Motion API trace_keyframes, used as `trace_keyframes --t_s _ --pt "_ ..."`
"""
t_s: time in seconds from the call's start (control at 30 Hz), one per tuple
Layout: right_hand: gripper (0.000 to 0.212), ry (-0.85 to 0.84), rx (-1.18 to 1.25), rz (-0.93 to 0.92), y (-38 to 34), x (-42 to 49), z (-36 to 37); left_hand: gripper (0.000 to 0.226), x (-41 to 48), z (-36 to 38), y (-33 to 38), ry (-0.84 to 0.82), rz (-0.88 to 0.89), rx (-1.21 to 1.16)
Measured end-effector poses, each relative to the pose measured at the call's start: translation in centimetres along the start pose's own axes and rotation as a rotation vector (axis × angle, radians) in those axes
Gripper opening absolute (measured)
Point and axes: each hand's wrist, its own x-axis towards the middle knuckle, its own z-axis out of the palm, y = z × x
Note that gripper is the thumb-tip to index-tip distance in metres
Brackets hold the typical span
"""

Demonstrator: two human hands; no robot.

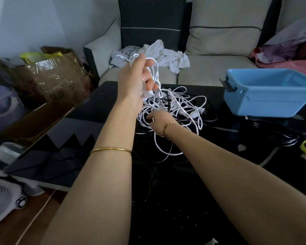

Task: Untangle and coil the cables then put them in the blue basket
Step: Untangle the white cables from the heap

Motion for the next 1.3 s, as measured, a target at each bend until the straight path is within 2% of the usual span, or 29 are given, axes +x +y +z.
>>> trace_keyframes --t_s 0.1,0.17,0.3,0.33,0.4,0.47,0.57,0.73,0.93,1.17,1.3 --pt "0.02 -0.041 0.104 0.044 0.0 1.4 0.8 0.033 0.3 -0.4 -0.1 0.002 -0.009 -0.03" --pt "0.025 -0.024 0.254 0.084 0.2 2.3 1.7 0.034 0.5 -0.6 -0.2 -0.003 -0.01 -0.035" --pt "0.023 0.289 0.814 0.285 0.6 3.3 1.0 0.034 0.5 -0.7 -0.1 0.02 0.006 -0.015" --pt "0.028 0.273 1.003 0.35 0.8 3.2 0.2 0.034 0.5 -0.7 0.0 0.028 0.019 -0.011" --pt "0.041 0.122 1.304 0.414 1.1 2.5 -1.3 0.032 0.3 -0.4 0.3 0.031 0.046 -0.004" --pt "0.041 0.063 1.323 0.344 1.1 1.6 -2.6 0.029 -0.1 0.1 0.6 0.026 0.071 0.014" --pt "0.034 0.223 1.099 0.178 0.5 0.6 -4.5 0.03 -0.6 0.9 1.3 0.019 0.106 0.007" --pt "0.037 0.41 0.966 0.042 1.8 -1.5 -8.0 0.03 -1.3 2.6 2.8 -0.008 0.181 -0.044" --pt "0.035 0.464 1.507 -0.019 4.1 -4.6 -10.3 0.031 -2.0 4.9 3.6 -0.012 0.197 -0.088" --pt "0.034 0.478 1.694 -0.182 4.3 -8.5 -13.2 0.028 -2.9 6.5 3.8 0.0 0.226 -0.067" --pt "0.037 0.458 2.026 -0.165 4.9 -10.4 -14.2 0.029 -2.9 6.8 3.9 0.056 0.237 -0.044"
